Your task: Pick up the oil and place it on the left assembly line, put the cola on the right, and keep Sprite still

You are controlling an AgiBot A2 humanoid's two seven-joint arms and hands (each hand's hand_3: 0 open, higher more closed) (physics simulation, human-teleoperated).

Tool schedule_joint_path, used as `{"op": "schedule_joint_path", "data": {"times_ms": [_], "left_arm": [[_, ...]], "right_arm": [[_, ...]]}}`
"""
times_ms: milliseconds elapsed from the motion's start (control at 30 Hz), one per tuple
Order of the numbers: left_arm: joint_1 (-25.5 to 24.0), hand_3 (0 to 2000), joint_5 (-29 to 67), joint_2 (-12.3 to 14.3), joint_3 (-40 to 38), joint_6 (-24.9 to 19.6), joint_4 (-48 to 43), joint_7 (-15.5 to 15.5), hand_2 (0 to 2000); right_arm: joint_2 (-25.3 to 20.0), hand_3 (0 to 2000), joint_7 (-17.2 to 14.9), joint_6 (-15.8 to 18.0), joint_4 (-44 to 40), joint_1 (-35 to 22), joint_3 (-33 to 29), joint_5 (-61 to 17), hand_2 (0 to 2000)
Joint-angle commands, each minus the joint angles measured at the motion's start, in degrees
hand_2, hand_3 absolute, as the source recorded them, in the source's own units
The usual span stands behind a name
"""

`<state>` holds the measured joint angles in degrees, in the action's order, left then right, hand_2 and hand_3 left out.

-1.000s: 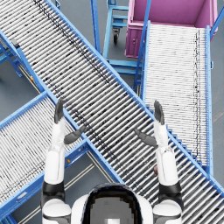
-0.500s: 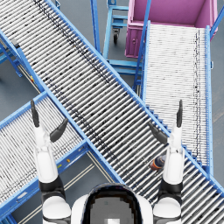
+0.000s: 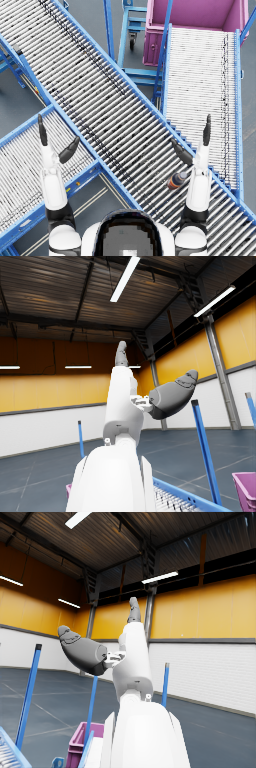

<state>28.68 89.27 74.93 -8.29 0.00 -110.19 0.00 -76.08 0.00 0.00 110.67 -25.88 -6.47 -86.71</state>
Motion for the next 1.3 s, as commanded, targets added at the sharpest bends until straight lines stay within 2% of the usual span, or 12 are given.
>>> {"op": "schedule_joint_path", "data": {"times_ms": [33,1300], "left_arm": [[0.2,0,0.0,0.0,0.7,0.0,-0.1,0.0,0],[-1.9,0,0.0,1.1,0.8,0.0,-1.0,0.0,0]], "right_arm": [[0.0,0,0.0,0.0,0.0,-0.1,0.0,0.0,0],[-1.3,0,0.0,0.0,-0.8,1.8,-0.1,0.0,0]]}}
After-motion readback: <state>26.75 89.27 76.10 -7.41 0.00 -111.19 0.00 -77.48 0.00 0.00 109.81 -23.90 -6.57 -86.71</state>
